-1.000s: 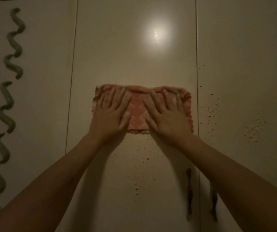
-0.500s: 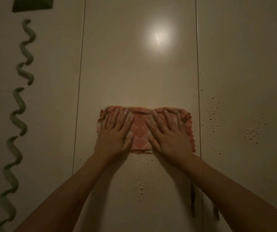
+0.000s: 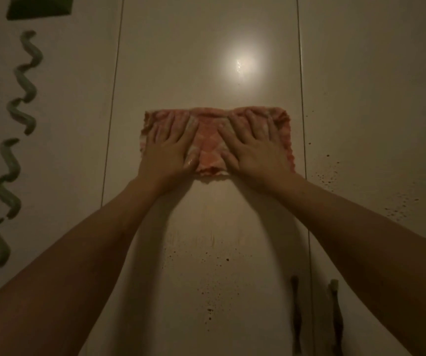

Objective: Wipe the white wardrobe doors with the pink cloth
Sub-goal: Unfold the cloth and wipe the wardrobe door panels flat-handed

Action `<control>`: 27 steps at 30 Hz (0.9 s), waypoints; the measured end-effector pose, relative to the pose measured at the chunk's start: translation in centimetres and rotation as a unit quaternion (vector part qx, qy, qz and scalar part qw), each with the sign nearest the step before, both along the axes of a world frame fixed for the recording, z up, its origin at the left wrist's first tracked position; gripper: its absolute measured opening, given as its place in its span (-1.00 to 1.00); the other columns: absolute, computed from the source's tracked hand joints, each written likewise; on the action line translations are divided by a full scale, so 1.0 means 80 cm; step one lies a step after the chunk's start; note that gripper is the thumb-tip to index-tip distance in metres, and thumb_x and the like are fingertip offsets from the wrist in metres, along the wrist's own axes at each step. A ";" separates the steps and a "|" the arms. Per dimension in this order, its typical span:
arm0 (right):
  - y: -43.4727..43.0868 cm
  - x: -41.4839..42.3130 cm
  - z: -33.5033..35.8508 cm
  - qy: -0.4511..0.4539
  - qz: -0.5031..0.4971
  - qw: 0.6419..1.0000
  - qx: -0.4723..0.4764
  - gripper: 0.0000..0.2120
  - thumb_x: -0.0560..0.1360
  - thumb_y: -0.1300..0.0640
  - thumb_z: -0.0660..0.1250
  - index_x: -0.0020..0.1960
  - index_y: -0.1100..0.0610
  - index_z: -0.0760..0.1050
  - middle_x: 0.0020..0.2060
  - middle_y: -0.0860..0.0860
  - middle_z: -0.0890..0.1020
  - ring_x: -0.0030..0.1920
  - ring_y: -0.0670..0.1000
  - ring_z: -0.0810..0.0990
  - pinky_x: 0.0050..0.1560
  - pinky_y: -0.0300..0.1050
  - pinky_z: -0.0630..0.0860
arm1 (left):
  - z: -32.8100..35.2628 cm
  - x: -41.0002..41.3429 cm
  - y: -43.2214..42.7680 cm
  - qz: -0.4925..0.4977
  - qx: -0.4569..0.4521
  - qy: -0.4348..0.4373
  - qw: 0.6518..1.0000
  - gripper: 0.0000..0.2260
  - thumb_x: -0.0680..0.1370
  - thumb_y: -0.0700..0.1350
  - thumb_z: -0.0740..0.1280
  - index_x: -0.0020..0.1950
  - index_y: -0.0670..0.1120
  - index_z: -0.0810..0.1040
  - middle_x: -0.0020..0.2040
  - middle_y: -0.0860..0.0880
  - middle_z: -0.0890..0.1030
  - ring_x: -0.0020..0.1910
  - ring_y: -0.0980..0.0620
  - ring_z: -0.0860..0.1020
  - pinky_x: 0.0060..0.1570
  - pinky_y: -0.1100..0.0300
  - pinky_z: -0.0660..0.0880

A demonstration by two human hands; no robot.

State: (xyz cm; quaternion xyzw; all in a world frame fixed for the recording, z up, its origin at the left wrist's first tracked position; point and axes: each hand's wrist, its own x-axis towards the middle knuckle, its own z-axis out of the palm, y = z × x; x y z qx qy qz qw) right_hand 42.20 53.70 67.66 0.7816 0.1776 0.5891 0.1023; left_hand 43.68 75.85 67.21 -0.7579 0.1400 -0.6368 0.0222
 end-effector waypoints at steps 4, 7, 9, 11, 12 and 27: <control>0.002 0.003 0.021 -0.013 0.001 1.000 -0.001 -0.40 0.59 -0.30 -0.28 0.58 -0.13 -0.23 0.59 -0.02 -0.15 0.56 0.14 -0.22 0.50 0.29 -0.19 | 0.023 0.003 0.000 -0.006 -0.002 -0.011 1.000 -0.46 0.60 0.12 0.03 0.57 0.07 0.02 0.59 -0.02 0.05 0.57 -0.10 -0.02 0.50 -0.14 -0.06; 0.003 0.004 0.027 -0.014 0.011 1.000 0.004 -0.40 0.60 -0.30 -0.25 0.58 -0.13 -0.22 0.59 -0.03 -0.14 0.56 0.12 -0.22 0.50 0.28 -0.20 | 0.030 0.004 0.001 -0.002 -0.008 -0.020 1.000 -0.46 0.58 0.14 0.00 0.57 0.08 0.05 0.59 -0.02 0.07 0.56 -0.10 0.01 0.50 -0.13 -0.05; 0.004 0.005 0.026 -0.015 0.013 1.000 0.005 -0.40 0.61 -0.30 -0.24 0.58 -0.12 -0.21 0.59 -0.02 -0.14 0.56 0.13 -0.21 0.50 0.29 -0.20 | 0.027 0.005 0.000 -0.009 -0.009 -0.016 1.000 -0.47 0.60 0.13 0.01 0.57 0.08 0.04 0.59 -0.01 0.06 0.57 -0.08 -0.01 0.50 -0.12 -0.07; 0.005 0.005 0.021 -0.015 0.014 1.000 0.007 -0.41 0.62 -0.28 -0.23 0.58 -0.11 -0.20 0.59 -0.02 -0.13 0.56 0.13 -0.21 0.50 0.28 -0.21 | 0.018 0.006 0.000 -0.012 -0.010 -0.017 1.000 -0.47 0.61 0.11 0.02 0.57 0.07 0.03 0.59 -0.02 0.04 0.57 -0.07 -0.03 0.50 -0.11 -0.08; 0.006 0.005 0.017 -0.013 0.016 1.000 0.008 -0.41 0.62 -0.28 -0.22 0.59 -0.11 -0.20 0.59 -0.02 -0.12 0.57 0.14 -0.21 0.51 0.27 -0.22 | 0.014 0.005 0.001 -0.013 -0.009 -0.015 1.000 -0.47 0.62 0.11 0.02 0.57 0.07 0.03 0.59 -0.02 0.04 0.57 -0.06 -0.04 0.51 -0.11 -0.09; 0.037 -0.005 -0.119 0.035 0.013 0.999 0.000 -0.42 0.63 -0.24 -0.22 0.58 -0.09 -0.22 0.57 -0.01 -0.21 0.54 0.12 -0.31 0.49 0.22 -0.31 | -0.126 -0.014 0.036 0.008 0.005 0.048 0.999 -0.45 0.61 0.13 -0.04 0.58 0.03 -0.02 0.60 -0.02 -0.06 0.57 -0.02 -0.16 0.52 -0.10 -0.11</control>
